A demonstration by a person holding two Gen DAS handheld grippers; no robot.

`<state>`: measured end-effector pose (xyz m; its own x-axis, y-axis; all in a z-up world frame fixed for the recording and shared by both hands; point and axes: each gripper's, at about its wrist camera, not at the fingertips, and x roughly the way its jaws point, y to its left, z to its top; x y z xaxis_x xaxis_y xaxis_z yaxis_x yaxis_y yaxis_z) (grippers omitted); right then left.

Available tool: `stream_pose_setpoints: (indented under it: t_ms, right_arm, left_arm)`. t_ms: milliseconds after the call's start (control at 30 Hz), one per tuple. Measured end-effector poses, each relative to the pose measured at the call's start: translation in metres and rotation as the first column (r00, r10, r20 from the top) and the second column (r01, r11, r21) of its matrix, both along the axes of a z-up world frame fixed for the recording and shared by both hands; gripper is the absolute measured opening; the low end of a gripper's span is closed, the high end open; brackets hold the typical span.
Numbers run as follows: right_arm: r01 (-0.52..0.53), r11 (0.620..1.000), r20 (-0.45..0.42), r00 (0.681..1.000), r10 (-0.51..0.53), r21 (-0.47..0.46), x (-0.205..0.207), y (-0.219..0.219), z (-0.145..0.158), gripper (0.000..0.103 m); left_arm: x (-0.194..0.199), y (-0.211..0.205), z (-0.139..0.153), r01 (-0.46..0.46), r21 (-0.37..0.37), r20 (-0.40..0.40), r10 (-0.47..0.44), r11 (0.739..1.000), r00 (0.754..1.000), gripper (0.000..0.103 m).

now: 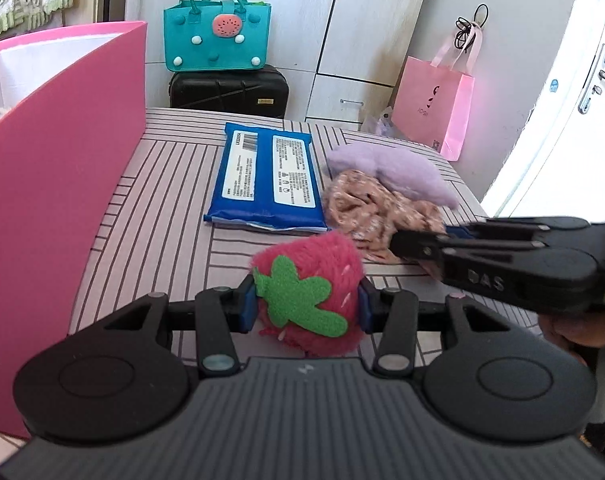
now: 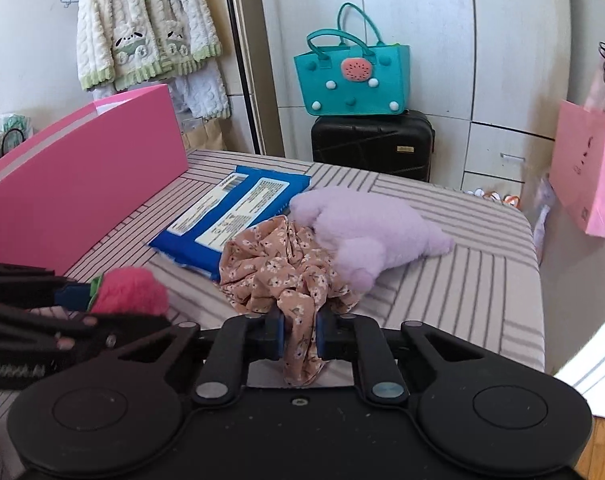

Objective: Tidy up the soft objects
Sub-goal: 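Lift the strawberry plush and floral cloth and carry both over the pink box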

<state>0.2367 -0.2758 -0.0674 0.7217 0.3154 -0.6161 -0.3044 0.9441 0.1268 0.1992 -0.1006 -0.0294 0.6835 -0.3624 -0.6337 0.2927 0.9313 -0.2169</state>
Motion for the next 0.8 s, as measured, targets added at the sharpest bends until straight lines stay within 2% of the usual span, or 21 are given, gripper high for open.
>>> stream_pose_setpoints:
  t_ms: [300,467,667,800]
  right_arm:
    - [-0.001,0.999,-0.033,0.999,0.003,0.045,-0.05,-0.005,0.001,0.016]
    - [0.015,1.0,-0.029,0.999,-0.015,0.013,-0.067,-0.002,0.003,0.016]
    - [0.057,0.998,-0.061,0.997,-0.056,0.022,-0.078,-0.001,0.008,0.016]
    - [0.06,0.997,-0.072,0.996,-0.057,0.042,-0.092,0.005,0.011,0.016]
  left_arm:
    - [-0.001,0.011,0.006,0.031,-0.021,0.001,-0.031,0.999,1.0,0.045]
    - [-0.004,0.009,0.007,0.071,-0.046,-0.029,-0.073,0.996,0.997,0.045]
    - [-0.019,0.008,0.008,0.12,0.016,-0.059,-0.119,0.993,0.991,0.045]
    - [-0.027,0.014,0.015,0.144,0.025,-0.065,-0.142,0.989,0.988,0.045]
